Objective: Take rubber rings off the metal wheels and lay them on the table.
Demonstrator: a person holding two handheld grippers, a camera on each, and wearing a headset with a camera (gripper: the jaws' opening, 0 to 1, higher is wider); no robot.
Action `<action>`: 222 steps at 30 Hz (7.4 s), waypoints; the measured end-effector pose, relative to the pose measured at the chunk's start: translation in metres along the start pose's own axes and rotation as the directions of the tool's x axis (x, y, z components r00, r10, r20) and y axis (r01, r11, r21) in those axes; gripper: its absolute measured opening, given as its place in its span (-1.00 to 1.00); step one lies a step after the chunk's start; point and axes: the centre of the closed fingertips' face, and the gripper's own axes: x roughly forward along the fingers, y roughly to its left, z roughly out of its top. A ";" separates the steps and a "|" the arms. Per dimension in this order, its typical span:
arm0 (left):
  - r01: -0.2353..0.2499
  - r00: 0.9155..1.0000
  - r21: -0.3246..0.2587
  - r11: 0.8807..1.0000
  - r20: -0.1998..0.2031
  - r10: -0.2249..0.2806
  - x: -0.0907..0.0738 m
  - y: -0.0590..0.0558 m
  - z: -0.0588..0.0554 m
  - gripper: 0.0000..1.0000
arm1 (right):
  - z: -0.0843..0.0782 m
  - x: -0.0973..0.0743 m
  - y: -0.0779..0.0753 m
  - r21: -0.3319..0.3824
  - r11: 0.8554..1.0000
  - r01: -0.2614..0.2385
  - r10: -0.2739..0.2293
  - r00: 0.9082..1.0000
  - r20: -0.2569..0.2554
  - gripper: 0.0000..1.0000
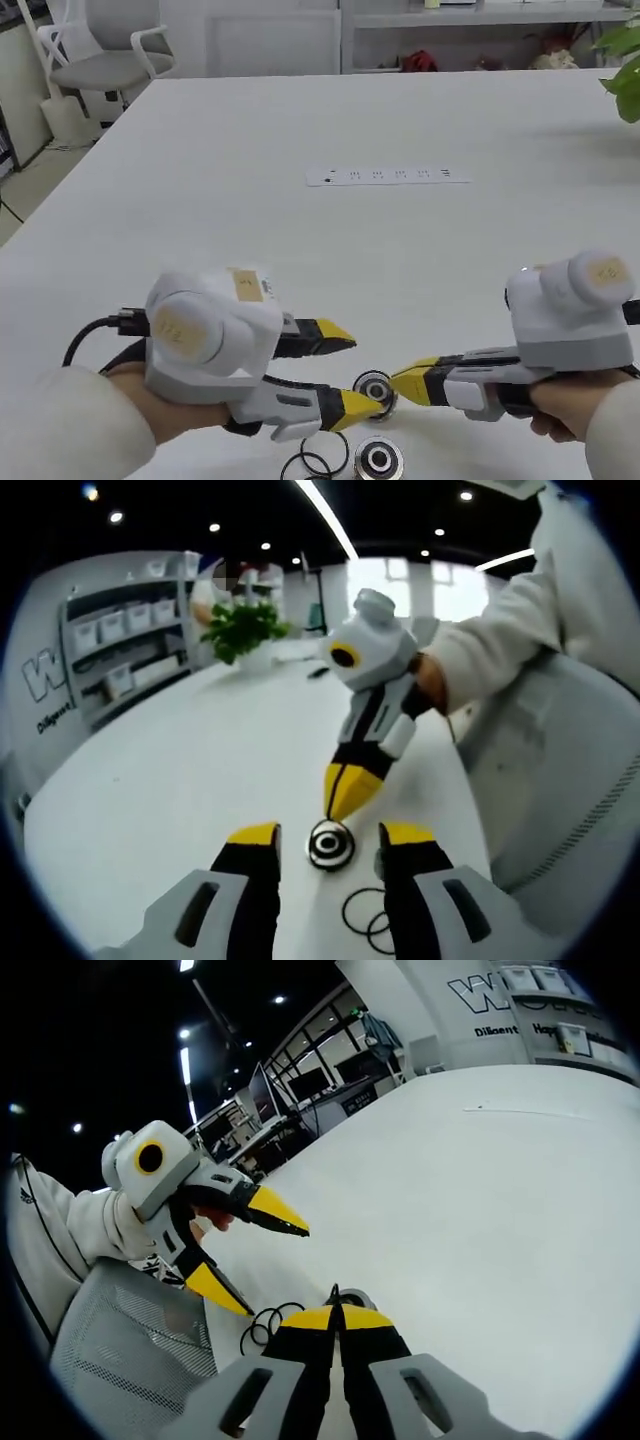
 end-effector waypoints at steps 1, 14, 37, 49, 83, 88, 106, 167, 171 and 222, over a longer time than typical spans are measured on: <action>-0.001 1.000 -0.002 1.000 0.005 0.001 -0.003 0.000 0.002 -0.11 | 0.001 0.000 0.001 -0.001 1.000 0.000 0.000 1.000 0.002 -1.00; -0.035 0.997 -0.016 0.999 0.062 0.036 -0.047 -0.004 0.025 0.35 | 0.021 -0.008 0.012 0.006 1.000 -0.002 0.002 0.998 0.069 -1.00; -0.185 0.979 -0.065 0.981 0.069 0.189 -0.123 -0.001 0.007 0.81 | 0.032 0.000 0.047 -0.024 0.997 -0.076 0.077 0.993 0.087 -1.00; -0.226 0.969 -0.134 0.965 0.074 0.237 -0.142 -0.008 -0.008 1.00 | 0.026 0.009 0.061 -0.026 0.992 -0.121 0.123 0.990 0.063 -1.00; -0.224 0.972 -0.212 0.951 0.019 0.234 -0.143 -0.030 -0.039 1.00 | -0.034 0.047 0.107 -0.088 0.970 -0.228 0.215 0.967 -0.136 -1.00; -0.218 0.975 -0.202 0.955 0.008 0.224 -0.142 -0.030 -0.040 0.99 | -0.044 0.052 0.102 -0.116 0.972 -0.203 0.182 0.969 -0.168 -1.00; -0.202 0.979 -0.194 0.960 -0.002 0.205 -0.139 -0.033 -0.043 0.98 | -0.041 0.053 0.076 -0.144 0.984 -0.101 0.080 0.986 -0.144 -1.00; -0.260 0.963 -0.190 0.947 0.025 0.269 -0.160 -0.034 -0.036 1.00 | 0.023 0.000 0.070 -0.198 0.978 -0.069 0.070 0.998 -0.004 -0.22; -0.262 0.962 -0.190 0.946 0.030 0.273 -0.162 -0.034 -0.035 1.00 | 0.029 -0.016 0.070 -0.220 0.974 -0.058 0.061 0.998 0.006 0.00; -0.294 0.945 -0.282 0.913 0.056 0.321 -0.169 -0.033 -0.057 1.00 | -0.055 -0.115 0.040 -0.225 0.969 0.105 -0.099 0.994 0.042 1.00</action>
